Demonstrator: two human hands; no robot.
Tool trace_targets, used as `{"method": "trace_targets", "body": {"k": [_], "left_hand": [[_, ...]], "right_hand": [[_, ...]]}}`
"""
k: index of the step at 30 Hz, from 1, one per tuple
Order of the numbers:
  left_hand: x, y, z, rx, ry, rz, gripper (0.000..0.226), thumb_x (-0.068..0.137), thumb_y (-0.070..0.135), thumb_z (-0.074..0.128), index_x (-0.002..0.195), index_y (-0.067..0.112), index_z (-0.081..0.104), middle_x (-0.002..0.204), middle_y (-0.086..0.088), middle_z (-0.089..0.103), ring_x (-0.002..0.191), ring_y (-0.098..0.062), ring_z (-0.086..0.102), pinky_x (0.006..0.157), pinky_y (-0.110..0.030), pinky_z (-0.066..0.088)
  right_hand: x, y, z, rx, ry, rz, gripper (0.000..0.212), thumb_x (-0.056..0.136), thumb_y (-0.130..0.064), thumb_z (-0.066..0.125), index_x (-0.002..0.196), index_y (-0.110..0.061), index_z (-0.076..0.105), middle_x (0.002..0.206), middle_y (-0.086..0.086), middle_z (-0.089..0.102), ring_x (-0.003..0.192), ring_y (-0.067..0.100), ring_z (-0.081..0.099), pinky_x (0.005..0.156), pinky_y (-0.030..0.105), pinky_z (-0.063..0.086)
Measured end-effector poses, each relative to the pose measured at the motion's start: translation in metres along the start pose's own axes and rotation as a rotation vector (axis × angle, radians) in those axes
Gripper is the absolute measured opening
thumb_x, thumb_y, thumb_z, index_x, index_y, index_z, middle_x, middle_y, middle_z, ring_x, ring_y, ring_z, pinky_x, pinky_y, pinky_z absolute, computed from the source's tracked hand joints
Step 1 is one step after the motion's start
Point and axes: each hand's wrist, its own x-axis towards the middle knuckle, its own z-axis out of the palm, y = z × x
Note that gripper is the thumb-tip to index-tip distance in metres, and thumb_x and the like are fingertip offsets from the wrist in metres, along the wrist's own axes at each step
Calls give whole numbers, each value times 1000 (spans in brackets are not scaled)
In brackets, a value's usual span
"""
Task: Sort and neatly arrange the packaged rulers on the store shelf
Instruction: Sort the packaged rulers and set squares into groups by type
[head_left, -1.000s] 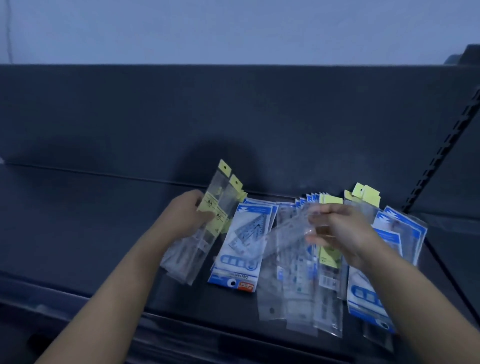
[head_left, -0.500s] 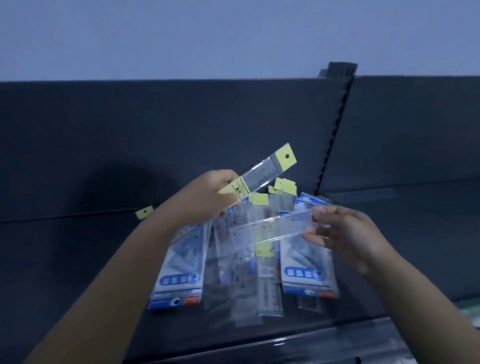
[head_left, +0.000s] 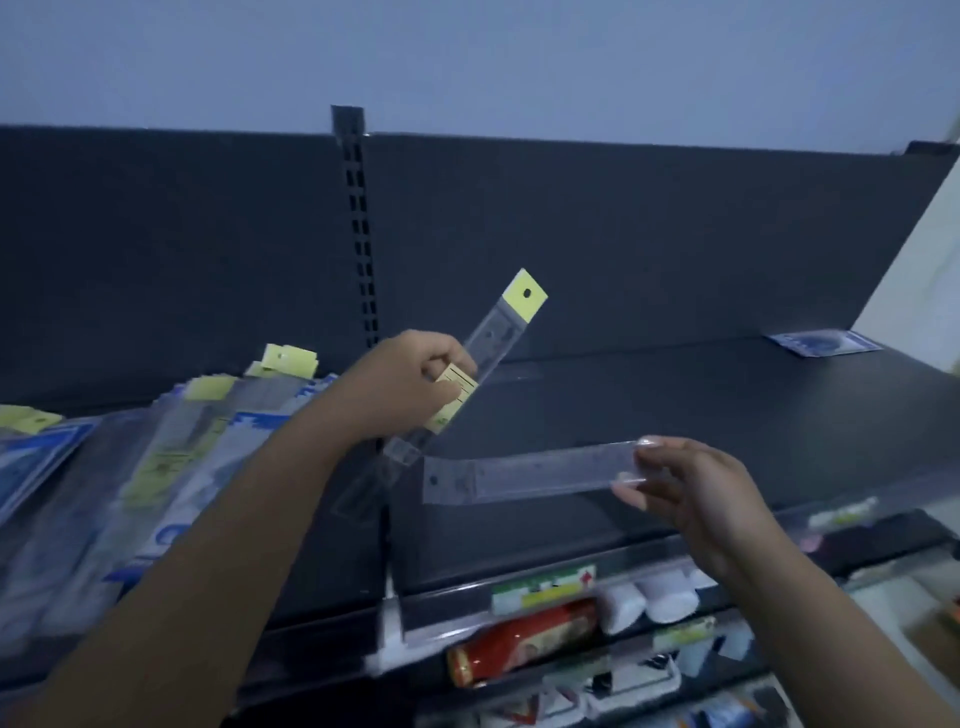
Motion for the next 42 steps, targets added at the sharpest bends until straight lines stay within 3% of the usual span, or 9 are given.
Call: {"method": "trace_targets", "body": {"k": [4, 7, 11, 16, 22, 26, 30, 37, 42], "left_hand": [[17, 34, 27, -41, 9, -32, 27, 88, 11, 59, 98, 36, 65, 84, 10, 65, 74, -10, 64, 67, -33, 52], [26, 43, 32, -69, 65, -21, 31, 86, 10, 58, 97, 39, 61, 84, 16, 69, 69, 1, 63, 65, -30, 52], [43, 42, 30, -186, 200, -19, 40, 84, 6, 58, 102, 42, 55, 92, 12, 70, 85, -11, 68, 73, -38, 57], [81, 37, 37, -507, 490, -72, 20, 83, 2, 63, 94, 18, 56, 81, -2, 72, 60, -8, 64, 44, -22, 48], [134, 38, 73, -878, 501, -267, 12, 86, 9, 66, 79, 10, 56, 73, -8, 73, 67, -27, 73, 51, -27, 55], [165, 47, 113, -1043, 463, -328, 5, 88, 5, 63, 88, 3, 58, 79, -15, 73, 75, -33, 73, 57, -31, 58], [191, 59, 155, -1132, 446, -385, 9, 90, 3, 60, 96, -3, 60, 83, -16, 74, 81, -32, 73, 63, -32, 59], [215, 65, 203, -905, 580, -407, 32, 79, -10, 69, 101, 5, 52, 89, -14, 61, 81, -21, 66, 65, -25, 59], [228, 58, 234, -161, 419, -435, 22, 74, 0, 78, 83, 16, 65, 67, 2, 62, 54, 0, 52, 55, -12, 42]], "right_hand": [[25, -19, -43, -41, -13, 12, 2, 90, 0, 55, 90, 1, 58, 87, 15, 54, 72, 31, 63, 55, 29, 58], [51, -25, -51, -77, -41, 9, 3, 90, 3, 55, 90, 2, 58, 81, 13, 53, 60, 25, 62, 57, 31, 58], [90, -17, -42, -124, -52, 6, 5, 89, 5, 56, 91, 1, 56, 81, 12, 53, 61, 24, 61, 53, 26, 57], [142, -3, -24, -343, -52, -108, 16, 86, 2, 61, 89, -12, 54, 85, 11, 59, 67, 20, 62, 56, 28, 56], [189, -11, -26, -719, -35, -300, 13, 90, -27, 59, 80, -18, 63, 80, -6, 67, 77, 13, 62, 64, 24, 43], [210, -35, -44, -424, -109, -124, 42, 96, -49, 43, 82, -21, 72, 77, -8, 73, 68, 7, 65, 60, 20, 43], [244, -59, -74, -96, -303, 69, 16, 89, -25, 63, 92, -11, 68, 82, 5, 71, 58, 15, 62, 54, 22, 49], [319, -91, -151, -373, -318, -80, 8, 83, 0, 65, 91, -3, 66, 63, 3, 63, 52, 11, 55, 50, 19, 47], [359, -91, -177, -774, -263, -358, 10, 82, -7, 65, 89, -15, 66, 72, -6, 62, 65, 8, 55, 61, 13, 42]]}}
